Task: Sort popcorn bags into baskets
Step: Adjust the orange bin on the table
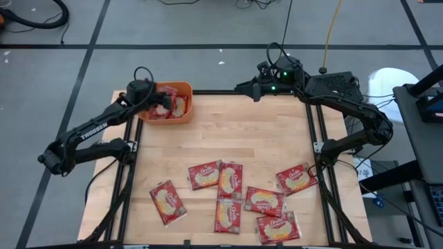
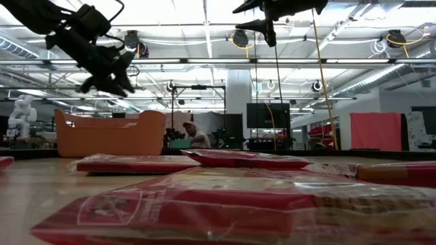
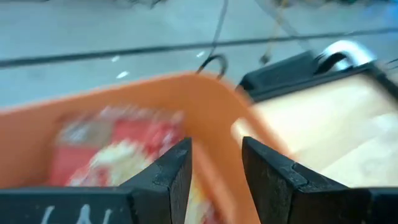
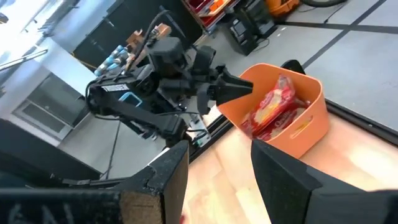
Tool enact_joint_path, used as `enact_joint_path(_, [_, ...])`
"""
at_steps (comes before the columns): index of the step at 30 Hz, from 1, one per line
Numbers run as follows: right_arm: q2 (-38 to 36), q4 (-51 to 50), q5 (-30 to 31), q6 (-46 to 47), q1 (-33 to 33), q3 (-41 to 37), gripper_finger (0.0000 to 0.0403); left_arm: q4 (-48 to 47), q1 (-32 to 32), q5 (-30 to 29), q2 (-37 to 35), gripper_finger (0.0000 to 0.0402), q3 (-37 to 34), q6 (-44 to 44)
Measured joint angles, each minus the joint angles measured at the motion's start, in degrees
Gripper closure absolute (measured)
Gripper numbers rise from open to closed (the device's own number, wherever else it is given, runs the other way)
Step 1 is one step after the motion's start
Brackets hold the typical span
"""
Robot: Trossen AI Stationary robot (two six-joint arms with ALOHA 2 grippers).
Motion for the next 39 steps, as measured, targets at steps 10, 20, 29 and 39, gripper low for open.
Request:
enact_joint_path(10, [0.0,0.0,4.5,-0.2,-0.1,0.0,0.0236,13.8,-2.0,9.6,17.4,0.0257,3.4,2.6])
enact_joint_path(20, [0.0,0.5,4.1,4.8,0.2,0.0,0.0236,7.3,-2.2,5.0,35.2,0.0257,16.3,-2.3])
enact_joint_path(29, [0.0,0.8,4.1,4.5,2.6,0.0,0.0236,3.5,-2.4,0.6,35.9,0.0293,19.0,-6.8])
enact_joint_path(39, [0.0,-0.4,4.2,2.9,2.9,0.0,0.0236,-4.3,-5.8,-5.3,30.6,0.0379,20.3,-10.8])
